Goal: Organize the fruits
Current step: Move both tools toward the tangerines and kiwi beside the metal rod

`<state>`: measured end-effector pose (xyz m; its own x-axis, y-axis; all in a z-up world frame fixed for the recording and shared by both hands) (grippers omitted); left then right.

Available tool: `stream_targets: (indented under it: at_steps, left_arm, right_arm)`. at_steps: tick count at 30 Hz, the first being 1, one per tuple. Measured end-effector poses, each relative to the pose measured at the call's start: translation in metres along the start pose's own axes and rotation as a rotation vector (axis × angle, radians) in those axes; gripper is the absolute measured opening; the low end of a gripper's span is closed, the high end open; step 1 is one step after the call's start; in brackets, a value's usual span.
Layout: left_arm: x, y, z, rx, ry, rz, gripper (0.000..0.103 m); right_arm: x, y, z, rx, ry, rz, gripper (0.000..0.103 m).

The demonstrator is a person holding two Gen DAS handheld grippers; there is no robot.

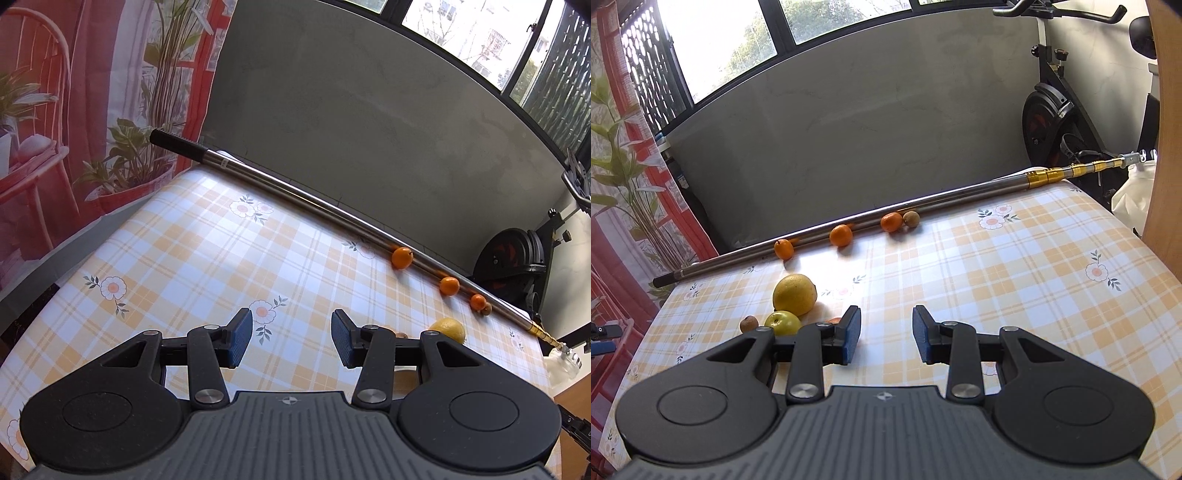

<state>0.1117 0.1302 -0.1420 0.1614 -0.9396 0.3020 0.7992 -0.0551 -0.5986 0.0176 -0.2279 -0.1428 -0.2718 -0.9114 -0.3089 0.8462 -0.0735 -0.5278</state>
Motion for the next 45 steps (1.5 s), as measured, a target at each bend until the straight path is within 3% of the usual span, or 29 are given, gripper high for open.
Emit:
stream_targets:
  at_steps: [6, 24, 33, 42, 45]
  left_arm:
    - [0.013, -0.002, 0.005, 0.024, 0.072, -0.013, 0.050]
    - [0.033, 0.011, 0.004, 0.021, 0.131, -0.019, 0.050]
    - [0.081, 0.023, 0.024, -0.019, 0.228, -0.123, 0.056]
    - [0.133, 0.070, 0.046, -0.139, 0.221, -0.181, 0.056]
    - [0.150, 0.087, 0.054, -0.134, 0.230, -0.194, 0.058]
  right_arm:
    - [0.003, -0.002, 0.003, 0.019, 0.003, -0.005, 0.034]
    - [0.010, 0.006, 0.002, 0.028, 0.003, -0.015, 0.034]
    - [0.009, 0.030, 0.023, 0.032, -0.082, 0.003, 0.034]
    - [0.007, 0.075, 0.038, -0.017, -0.164, 0.041, 0.038]
    - [0.010, 0.089, 0.043, -0.021, -0.181, 0.045, 0.038]
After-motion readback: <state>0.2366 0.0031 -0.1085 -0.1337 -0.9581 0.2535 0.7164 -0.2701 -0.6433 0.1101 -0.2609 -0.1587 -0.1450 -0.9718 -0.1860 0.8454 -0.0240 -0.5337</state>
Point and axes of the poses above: each gripper's, at about its wrist camera, not at the fingertips, and y roughly the way its jaws point, x to its right, z to its top, the point moved 1 cm from there along y, roughly the way its jaws point, and after that the axes turned 5 degrees about x, right-handed, at the moved point
